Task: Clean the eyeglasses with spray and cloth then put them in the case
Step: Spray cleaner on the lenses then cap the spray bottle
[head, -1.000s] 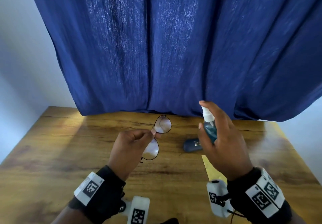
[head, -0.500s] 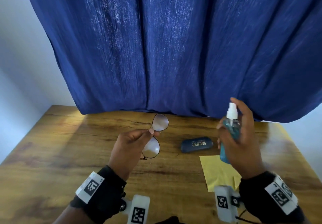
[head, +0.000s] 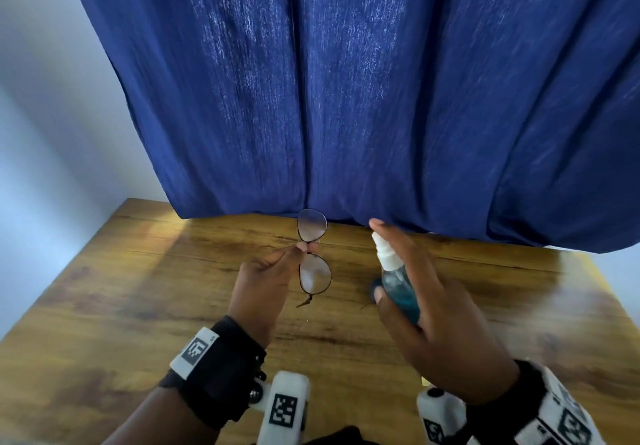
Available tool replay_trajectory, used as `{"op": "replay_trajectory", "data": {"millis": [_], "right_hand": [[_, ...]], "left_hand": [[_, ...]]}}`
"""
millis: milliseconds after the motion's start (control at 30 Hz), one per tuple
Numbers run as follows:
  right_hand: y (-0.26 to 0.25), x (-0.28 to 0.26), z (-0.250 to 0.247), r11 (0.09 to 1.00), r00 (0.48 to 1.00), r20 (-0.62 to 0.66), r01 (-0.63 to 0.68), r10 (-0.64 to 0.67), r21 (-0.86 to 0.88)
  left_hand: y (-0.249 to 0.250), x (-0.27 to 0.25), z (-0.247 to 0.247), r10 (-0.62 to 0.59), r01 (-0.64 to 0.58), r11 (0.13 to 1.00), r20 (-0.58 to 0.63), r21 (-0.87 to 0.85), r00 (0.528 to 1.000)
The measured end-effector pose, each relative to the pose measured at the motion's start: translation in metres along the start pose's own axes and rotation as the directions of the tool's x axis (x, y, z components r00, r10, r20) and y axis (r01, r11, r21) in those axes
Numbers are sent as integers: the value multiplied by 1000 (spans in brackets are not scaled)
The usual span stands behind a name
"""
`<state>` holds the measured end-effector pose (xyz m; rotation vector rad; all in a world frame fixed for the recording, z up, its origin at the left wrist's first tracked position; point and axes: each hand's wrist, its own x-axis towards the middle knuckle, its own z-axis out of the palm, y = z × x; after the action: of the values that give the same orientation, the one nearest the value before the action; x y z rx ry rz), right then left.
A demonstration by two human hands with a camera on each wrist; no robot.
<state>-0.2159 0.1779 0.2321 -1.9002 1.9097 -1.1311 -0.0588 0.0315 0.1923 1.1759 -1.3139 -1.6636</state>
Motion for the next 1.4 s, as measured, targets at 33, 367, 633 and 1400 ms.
{"op": "replay_trajectory", "data": {"millis": [33,367,633,1400], "right_hand": [[-2,2,2,1000,1000,-5,15,-16,-18],[5,1,27,998,998,36,-44,45,-52],[12,-4,23,999,996,-89,-7,3,-50],[69,-56,27,875,902,-92,-378,421,302]], "left_hand": [[1,0,0,7,-8,1000,-17,-16,1000],[2,4,-11,42,-46,997,-64,-63,997],[-3,8,-14,38,-42,996,-49,-74,998],[-23,29,-53,526,-732,349,525,584,669]]}}
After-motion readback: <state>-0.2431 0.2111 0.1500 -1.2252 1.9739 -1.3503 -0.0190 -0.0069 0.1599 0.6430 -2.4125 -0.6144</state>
